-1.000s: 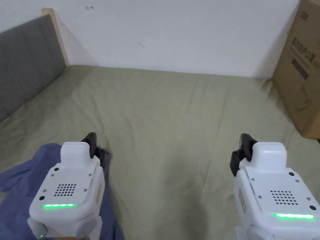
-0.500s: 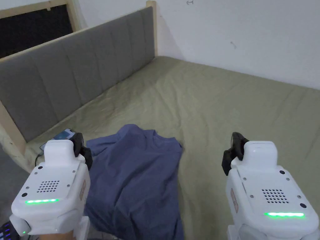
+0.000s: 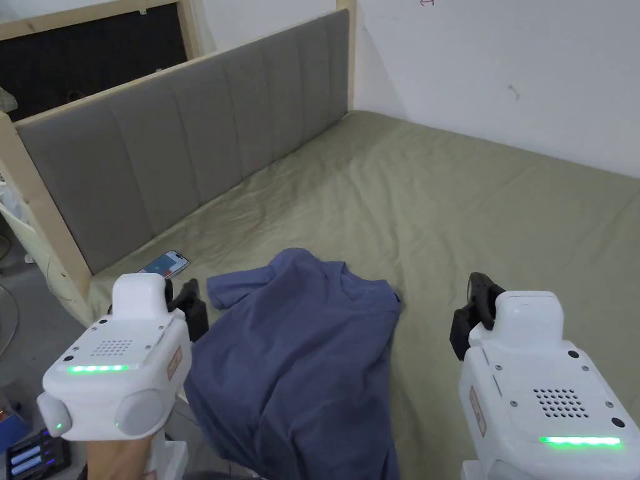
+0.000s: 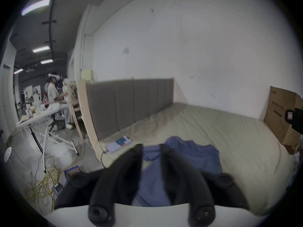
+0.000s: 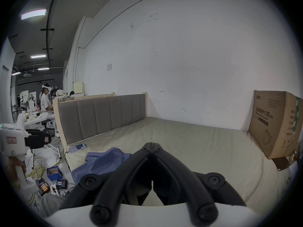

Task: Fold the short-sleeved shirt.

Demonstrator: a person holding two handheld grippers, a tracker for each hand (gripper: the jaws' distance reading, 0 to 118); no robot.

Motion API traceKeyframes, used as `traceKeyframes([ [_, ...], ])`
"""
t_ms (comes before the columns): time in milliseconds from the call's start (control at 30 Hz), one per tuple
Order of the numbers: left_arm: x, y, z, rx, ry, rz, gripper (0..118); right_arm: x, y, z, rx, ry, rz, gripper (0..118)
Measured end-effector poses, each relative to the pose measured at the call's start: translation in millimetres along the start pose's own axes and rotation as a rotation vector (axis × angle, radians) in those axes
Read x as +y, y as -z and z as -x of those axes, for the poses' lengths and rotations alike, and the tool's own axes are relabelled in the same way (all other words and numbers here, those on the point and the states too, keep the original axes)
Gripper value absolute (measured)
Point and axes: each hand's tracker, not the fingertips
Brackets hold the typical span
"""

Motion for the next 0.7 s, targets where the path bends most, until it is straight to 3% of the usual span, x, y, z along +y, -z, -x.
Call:
traceKeyframes([
  [67,-1,18,-7,-0.030,-0.020,0.052,101,-2,0,-7,-0.017,-0.003,0.007,0],
  [100,-1,27,-11,-0.035,-0.018,0.079,104,-3,1,-11,-0.026,-0.003,0.010,0],
  [567,-64,156,-91,-0.166,0.068,0.512,108,-26,6,-65,-0.168,-0.011,0.097,0],
  [700,-91,182,-110,-0.167,0.132,0.622,100,-36,7,-77,-0.199,-0.012,0.132,0],
])
